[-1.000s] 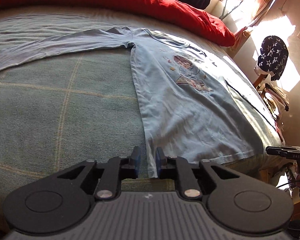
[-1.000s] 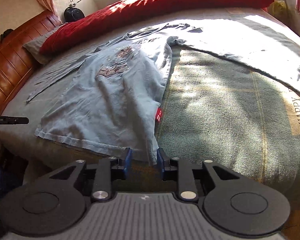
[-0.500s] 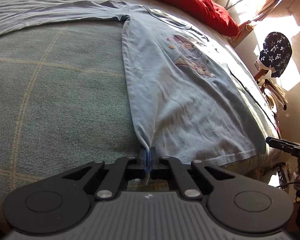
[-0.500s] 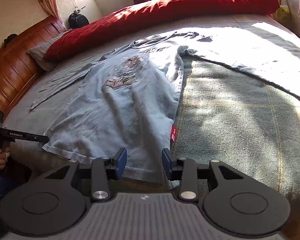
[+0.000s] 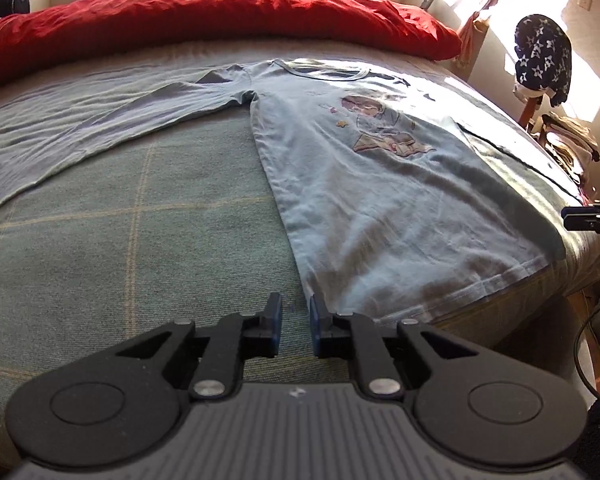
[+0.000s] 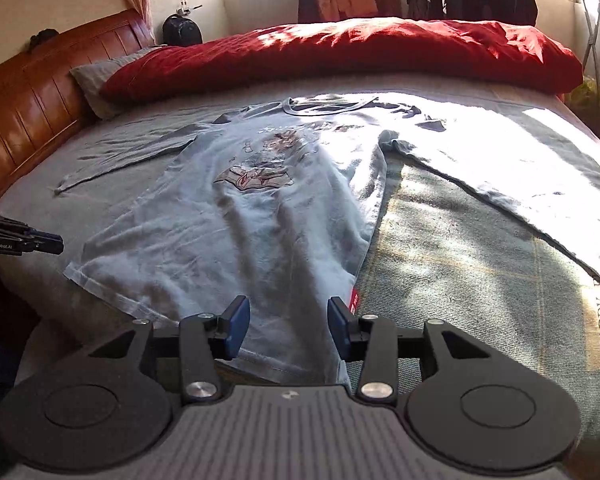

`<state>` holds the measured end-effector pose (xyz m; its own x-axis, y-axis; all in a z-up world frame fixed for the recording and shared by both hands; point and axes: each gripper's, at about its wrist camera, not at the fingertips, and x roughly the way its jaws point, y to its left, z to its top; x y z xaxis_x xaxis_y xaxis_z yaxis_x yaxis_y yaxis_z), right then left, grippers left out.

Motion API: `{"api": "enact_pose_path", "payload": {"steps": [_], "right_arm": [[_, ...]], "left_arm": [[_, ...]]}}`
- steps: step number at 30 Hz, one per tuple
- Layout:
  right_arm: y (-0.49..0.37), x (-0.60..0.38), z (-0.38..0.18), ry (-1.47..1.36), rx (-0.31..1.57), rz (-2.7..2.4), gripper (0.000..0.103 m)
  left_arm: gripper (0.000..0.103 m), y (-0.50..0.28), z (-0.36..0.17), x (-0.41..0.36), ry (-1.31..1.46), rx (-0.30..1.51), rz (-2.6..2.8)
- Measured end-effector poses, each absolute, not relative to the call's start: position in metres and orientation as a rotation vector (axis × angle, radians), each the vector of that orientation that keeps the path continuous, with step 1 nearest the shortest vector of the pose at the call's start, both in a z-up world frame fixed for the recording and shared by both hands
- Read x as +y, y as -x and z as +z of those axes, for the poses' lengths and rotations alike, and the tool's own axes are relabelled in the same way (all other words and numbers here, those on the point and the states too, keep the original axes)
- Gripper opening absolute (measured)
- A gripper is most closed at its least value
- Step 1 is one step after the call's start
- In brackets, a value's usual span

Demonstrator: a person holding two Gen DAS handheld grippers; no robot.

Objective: Fold clothes
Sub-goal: 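Open both grippers and lift them off the flattened shirt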

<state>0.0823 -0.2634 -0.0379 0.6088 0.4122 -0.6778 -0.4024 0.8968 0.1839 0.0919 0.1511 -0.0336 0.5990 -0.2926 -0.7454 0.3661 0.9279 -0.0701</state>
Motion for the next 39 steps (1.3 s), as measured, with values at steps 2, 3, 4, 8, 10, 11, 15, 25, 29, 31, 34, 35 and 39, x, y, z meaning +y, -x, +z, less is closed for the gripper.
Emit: {"api": "enact_pose_path", "payload": {"steps": [2,3,4,8,10,11,15,25,29,31,34,35,39], "right_arm": [[-0.079,-0.252,-0.036,0.05,0.771,0.488,0.048],[-0.077,-0.245,-0.035,0.082,0.762,0.507,0.048],[-0.079,-0.241,-0.035,0.078,0.757,0.519,0.048],[-0.087,-0.225,-0.037,0.058,0.741,0.566,0.049],[-0.091,-0.217,-0.038,0.047,0.733,0.59,0.049],[-0.093,-0.213,-0.039,0.042,0.729,0.602,0.049],[-0.112,-0.192,-0.061,-0.01,0.781,0.629,0.049],[-0.102,-0.194,-0.07,-0.091,0.903,0.75,0.055],[-0.123,-0.222,-0.045,-0.141,0.862,0.703,0.057],[-0.143,-0.241,-0.036,-0.199,0.843,0.652,0.062],[-0.174,-0.27,-0.033,-0.307,0.828,0.593,0.068],[-0.183,-0.278,-0.034,-0.335,0.829,0.576,0.069],[-0.234,-0.314,-0.048,-0.5,0.868,0.505,0.07]], "left_arm": [[0.034,-0.081,-0.031,0.125,-0.258,0.787,-0.422],[0.037,-0.074,-0.031,0.111,-0.35,0.751,-0.443],[0.038,-0.07,-0.031,0.101,-0.413,0.722,-0.464],[0.043,-0.067,-0.036,0.067,-0.524,0.665,-0.546],[0.043,-0.08,-0.041,0.059,-0.517,0.679,-0.545],[0.043,-0.087,-0.044,0.056,-0.505,0.692,-0.54],[0.043,-0.114,-0.059,0.064,-0.395,0.805,-0.494],[0.05,-0.107,-0.046,0.119,-0.21,0.979,-0.437],[0.056,-0.14,-0.022,0.135,-0.092,0.932,-0.392],[0.059,-0.162,-0.014,0.141,-0.026,0.909,-0.374],[0.061,-0.204,-0.012,0.148,0.061,0.893,-0.336],[0.061,-0.217,-0.012,0.149,0.086,0.892,-0.323],[0.061,-0.27,-0.026,0.153,0.2,0.921,-0.31]]}}
